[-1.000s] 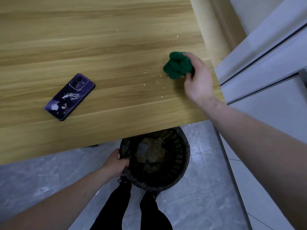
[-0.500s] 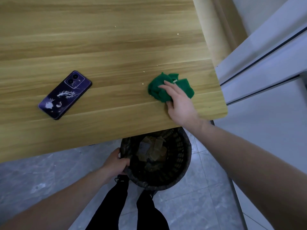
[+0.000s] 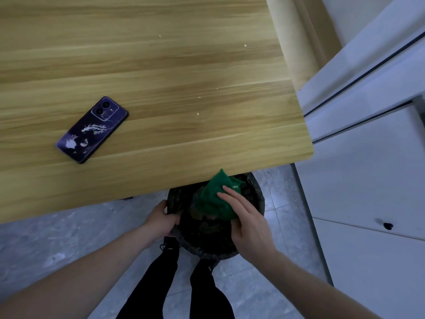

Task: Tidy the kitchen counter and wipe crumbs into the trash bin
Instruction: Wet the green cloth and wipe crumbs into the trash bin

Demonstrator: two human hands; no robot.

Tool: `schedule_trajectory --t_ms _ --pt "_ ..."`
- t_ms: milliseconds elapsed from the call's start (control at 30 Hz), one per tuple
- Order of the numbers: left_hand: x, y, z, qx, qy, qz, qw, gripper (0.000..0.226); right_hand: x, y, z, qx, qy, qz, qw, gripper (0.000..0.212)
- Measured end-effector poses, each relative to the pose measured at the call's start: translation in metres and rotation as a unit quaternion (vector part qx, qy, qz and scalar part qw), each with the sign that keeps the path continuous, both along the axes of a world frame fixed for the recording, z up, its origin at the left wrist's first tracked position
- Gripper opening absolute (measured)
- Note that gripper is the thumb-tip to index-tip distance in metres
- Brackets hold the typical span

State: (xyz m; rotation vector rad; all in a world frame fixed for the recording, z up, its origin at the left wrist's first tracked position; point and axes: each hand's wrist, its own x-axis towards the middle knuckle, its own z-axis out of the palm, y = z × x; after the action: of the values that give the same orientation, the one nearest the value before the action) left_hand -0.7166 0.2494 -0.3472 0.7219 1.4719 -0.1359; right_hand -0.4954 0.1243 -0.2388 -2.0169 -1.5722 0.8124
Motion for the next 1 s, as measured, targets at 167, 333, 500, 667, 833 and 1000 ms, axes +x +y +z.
schedule_trajectory --t_ms 167,333,500,667,833,1000 --pt "-0.004 0.001 0.001 0.007 -0.005 -0.007 1.0 0.053 -0.003 -0.009 0.008 0.039 0.055 -0.079 0.995 0.083" --pt "-0.005 0.0 0.005 0.013 -0.011 0.0 1.0 0.049 0.016 0.038 0.029 0.131 0.055 -0.103 0.984 0.073" --pt "-0.005 0.001 0.011 0.01 -0.008 -0.008 1.0 0.053 0.047 0.116 0.043 0.17 0.033 -0.116 0.978 0.071" --pt "-0.006 0.004 0.009 0.02 -0.003 -0.021 1.0 0.043 0.075 0.205 0.047 0.142 -0.039 -0.118 0.982 0.07" --pt "-0.008 0.003 0.003 0.022 0.001 -0.023 1.0 0.041 0.09 0.272 0.036 0.087 -0.102 -0.117 0.984 0.06" --pt "-0.008 0.004 -0.002 0.002 0.0 -0.032 1.0 0.05 0.079 0.297 0.008 -0.067 -0.082 -0.038 0.994 0.062"
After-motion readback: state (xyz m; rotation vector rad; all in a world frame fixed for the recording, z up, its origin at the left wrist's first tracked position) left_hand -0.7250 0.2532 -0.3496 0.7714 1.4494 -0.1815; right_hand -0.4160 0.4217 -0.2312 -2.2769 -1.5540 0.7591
